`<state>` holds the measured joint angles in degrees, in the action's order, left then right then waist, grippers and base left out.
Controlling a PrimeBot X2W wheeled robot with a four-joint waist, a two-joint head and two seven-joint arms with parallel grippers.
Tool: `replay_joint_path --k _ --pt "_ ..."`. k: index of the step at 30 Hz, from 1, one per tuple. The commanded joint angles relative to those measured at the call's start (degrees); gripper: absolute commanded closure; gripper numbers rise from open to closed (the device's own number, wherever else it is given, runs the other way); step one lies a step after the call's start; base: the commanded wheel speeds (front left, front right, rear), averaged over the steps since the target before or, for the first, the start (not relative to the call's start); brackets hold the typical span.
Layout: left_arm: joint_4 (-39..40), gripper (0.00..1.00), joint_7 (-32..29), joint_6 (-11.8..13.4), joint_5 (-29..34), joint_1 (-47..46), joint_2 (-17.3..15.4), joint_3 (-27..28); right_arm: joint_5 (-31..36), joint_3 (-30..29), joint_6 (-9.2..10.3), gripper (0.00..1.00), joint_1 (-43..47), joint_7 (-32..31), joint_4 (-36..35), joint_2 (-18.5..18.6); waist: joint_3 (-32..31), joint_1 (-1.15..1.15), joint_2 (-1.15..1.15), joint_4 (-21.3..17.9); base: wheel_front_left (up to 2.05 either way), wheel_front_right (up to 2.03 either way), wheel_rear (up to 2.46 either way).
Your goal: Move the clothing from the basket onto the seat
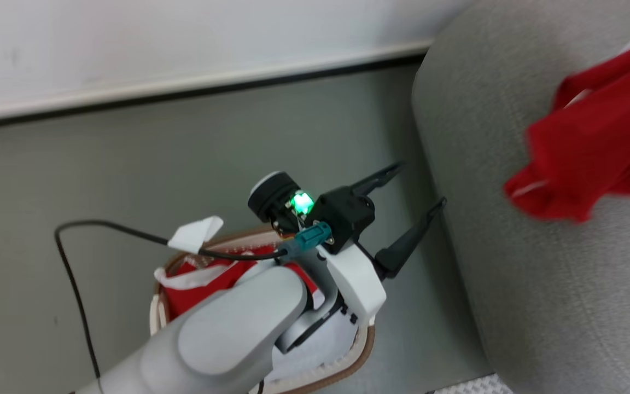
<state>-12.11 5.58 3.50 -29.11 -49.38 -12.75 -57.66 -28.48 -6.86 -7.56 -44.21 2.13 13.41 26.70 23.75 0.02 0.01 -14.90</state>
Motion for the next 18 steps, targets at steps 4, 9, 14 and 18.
replay_joint_path --k 4,9,14,18 --pt "0.35 0.0 0.67 -0.63 1.61 -2.97 0.03 0.06 2.62 -5.74 0.14 1.0 -9.02 -1.8 5.15 3.94 7.61 -0.02 -0.01 3.33 0.0 0.0 0.0" --pt "1.23 0.0 1.39 -0.87 2.84 -6.12 0.18 0.25 9.26 -11.02 0.14 1.0 -19.19 -0.37 12.61 8.3 13.15 -0.02 -0.01 5.75 0.0 0.0 0.0" --pt "2.06 0.0 1.46 -1.0 3.96 -7.99 0.0 0.03 17.99 -16.3 0.14 1.0 -23.69 2.0 22.22 10.41 17.46 -0.02 -0.01 7.63 0.0 0.0 0.0" --pt "1.47 0.0 1.3 -0.57 4.11 -7.55 -0.79 -0.04 24.19 -20.73 0.14 1.0 -20.83 3.55 31.64 7.28 18.73 -0.02 -0.01 8.26 0.0 0.0 0.0"
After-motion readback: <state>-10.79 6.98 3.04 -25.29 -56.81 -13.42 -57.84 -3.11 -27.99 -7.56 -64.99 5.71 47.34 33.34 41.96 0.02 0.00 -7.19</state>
